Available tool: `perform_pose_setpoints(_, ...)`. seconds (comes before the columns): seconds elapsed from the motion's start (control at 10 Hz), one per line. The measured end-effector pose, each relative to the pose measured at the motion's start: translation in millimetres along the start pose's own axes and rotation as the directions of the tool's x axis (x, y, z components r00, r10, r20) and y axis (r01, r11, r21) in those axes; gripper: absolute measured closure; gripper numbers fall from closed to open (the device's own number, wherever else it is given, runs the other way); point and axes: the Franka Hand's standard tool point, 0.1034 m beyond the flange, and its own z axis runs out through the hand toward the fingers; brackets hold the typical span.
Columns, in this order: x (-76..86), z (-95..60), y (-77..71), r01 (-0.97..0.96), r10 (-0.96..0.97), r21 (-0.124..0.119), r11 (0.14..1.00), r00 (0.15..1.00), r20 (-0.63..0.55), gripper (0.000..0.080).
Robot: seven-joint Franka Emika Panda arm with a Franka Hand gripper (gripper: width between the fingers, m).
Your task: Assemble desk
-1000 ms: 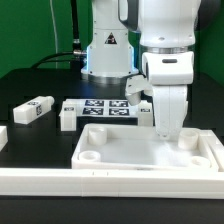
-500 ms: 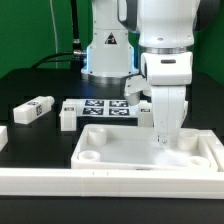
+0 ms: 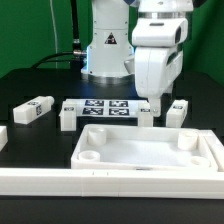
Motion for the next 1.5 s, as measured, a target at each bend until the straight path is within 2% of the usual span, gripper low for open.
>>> perform_pose_setpoints(0.5, -2.7, 4.9, 0.3, -0.018, 0.018, 0.009, 1.000, 1.000, 0.002, 0.0151)
perform_pose_setpoints(0.6, -9.1, 7.1, -3.4, -0.098, 0.098, 0.011, 0.995, 0.995, -0.005, 0.0151)
perform_pose_setpoints(0.7, -9.5, 8.0, -12.6, -0.286, 0.286, 0.023, 0.958, 0.958, 0.006, 0.0151)
perform_pose_setpoints(0.8, -5.0, 8.6, -16.6, -0.386, 0.385, 0.031, 0.922, 0.923, 0.018, 0.0151)
perform_pose_setpoints(1.1, -3.4, 9.5, -17.3, -0.517, 0.516, 0.035, 0.855, 0.856, 0.022, 0.0151)
perform_pose_setpoints(1.3, -2.7, 9.6, -17.8, -0.620, 0.619, 0.038, 0.784, 0.785, 0.024, 0.0151)
perform_pose_setpoints(1.4, -1.7, 9.6, -18.6, -0.705, 0.704, 0.043, 0.708, 0.709, 0.026, 0.0151)
perform_pose_setpoints(1.5, -1.7, 7.8, -21.0, -0.814, 0.813, 0.050, 0.579, 0.581, 0.035, 0.0151)
